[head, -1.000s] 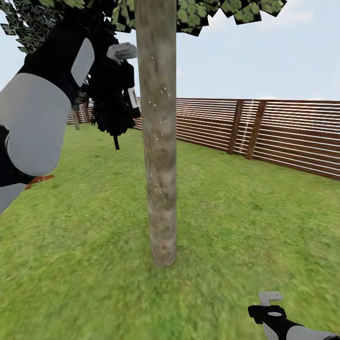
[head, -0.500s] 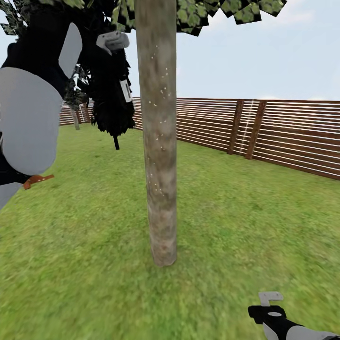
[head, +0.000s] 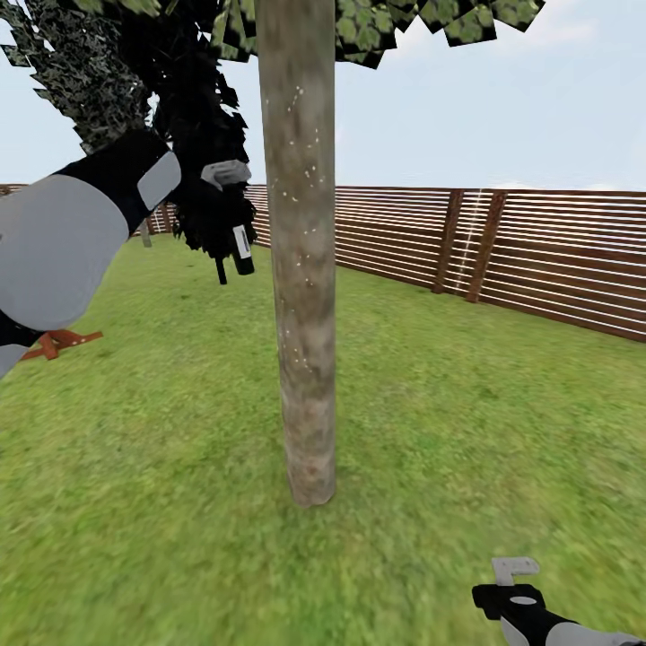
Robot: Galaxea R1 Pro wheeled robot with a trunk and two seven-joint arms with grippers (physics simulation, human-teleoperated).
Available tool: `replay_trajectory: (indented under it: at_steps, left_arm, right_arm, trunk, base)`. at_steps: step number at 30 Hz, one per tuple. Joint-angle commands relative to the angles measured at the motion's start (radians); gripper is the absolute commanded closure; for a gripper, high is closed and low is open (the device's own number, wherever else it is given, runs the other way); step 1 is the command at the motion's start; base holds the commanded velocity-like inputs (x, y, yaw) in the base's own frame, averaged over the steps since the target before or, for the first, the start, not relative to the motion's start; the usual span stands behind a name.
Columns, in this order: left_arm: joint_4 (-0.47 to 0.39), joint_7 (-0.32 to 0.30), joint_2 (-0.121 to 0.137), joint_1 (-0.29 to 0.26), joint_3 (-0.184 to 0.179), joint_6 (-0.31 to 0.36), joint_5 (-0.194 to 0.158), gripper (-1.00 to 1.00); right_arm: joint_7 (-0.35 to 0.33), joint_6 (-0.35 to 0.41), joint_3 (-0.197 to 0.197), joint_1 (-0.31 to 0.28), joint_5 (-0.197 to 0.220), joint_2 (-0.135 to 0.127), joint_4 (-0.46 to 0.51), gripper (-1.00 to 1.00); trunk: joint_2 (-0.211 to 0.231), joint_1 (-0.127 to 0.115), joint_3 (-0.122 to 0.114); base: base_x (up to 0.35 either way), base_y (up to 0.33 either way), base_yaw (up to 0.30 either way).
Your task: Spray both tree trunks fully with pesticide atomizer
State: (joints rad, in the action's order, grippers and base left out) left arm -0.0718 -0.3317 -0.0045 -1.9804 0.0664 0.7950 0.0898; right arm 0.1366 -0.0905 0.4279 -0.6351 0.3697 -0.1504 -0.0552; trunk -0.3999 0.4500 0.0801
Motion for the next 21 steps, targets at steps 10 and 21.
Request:
replay_trajectory:
  at_steps: [10, 21]
  left_arm:
    - [-0.187, -0.003, -0.001, -0.001, -0.009, 0.044, -0.003, 1.0]
    - [-0.333, -0.001, -0.002, -0.001, -0.01, 0.137, -0.002, 1.0]
  right_arm:
    - [0.0, 0.0, 0.0, 0.0, 0.0, 0.0, 0.0, -1.0]
    - [-0.001, 0.0, 0.0, 0.001, 0.0, 0.0, 0.0, -1.0]
  trunk:
    - [0.0, 0.0, 0.0]
    - [0.0, 0.0, 0.0]
  base:
    - [0.0, 0.0, 0.0]
    - [0.0, 0.0, 0.0]
